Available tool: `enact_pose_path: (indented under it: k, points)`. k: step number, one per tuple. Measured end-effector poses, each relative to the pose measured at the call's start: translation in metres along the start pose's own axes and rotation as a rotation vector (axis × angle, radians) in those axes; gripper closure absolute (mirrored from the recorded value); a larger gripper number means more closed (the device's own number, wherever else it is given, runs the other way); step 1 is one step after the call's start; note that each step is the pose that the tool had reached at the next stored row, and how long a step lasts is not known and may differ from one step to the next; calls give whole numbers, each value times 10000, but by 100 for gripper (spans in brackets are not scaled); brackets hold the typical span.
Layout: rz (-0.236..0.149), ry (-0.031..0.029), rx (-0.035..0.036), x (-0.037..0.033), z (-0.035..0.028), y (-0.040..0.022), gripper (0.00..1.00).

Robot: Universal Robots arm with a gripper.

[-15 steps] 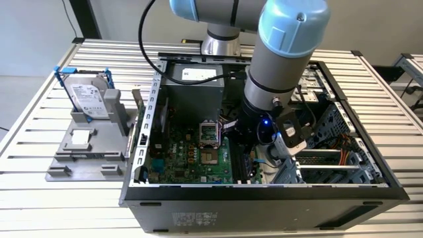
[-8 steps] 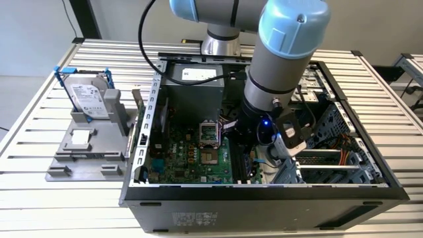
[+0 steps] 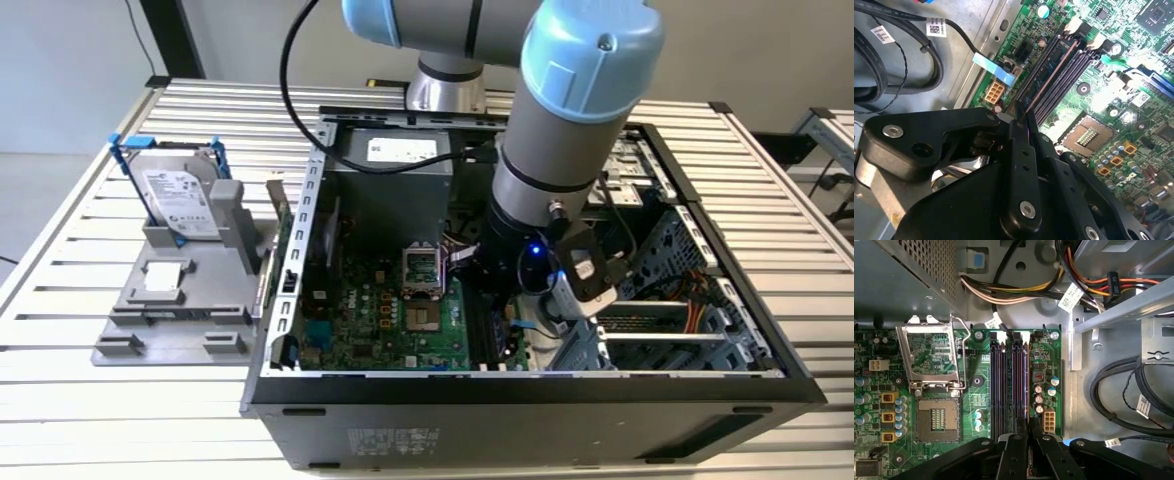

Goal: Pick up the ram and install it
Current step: 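Insert the ram into the slot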

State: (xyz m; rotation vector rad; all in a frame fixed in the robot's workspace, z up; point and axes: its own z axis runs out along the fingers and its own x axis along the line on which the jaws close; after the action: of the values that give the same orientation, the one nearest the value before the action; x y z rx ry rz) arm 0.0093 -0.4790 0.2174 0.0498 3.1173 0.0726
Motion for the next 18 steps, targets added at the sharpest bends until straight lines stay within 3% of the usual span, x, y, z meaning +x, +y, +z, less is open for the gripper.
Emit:
enact_pose_path:
  k: [10,11,13,18]
  points:
    - [53,8,2,2,49,-2,100]
    - [53,9,2,2,49,-2,0]
    - [58,14,2,1,41,-3,0]
    - [75,18,4,-5,-179,7,0]
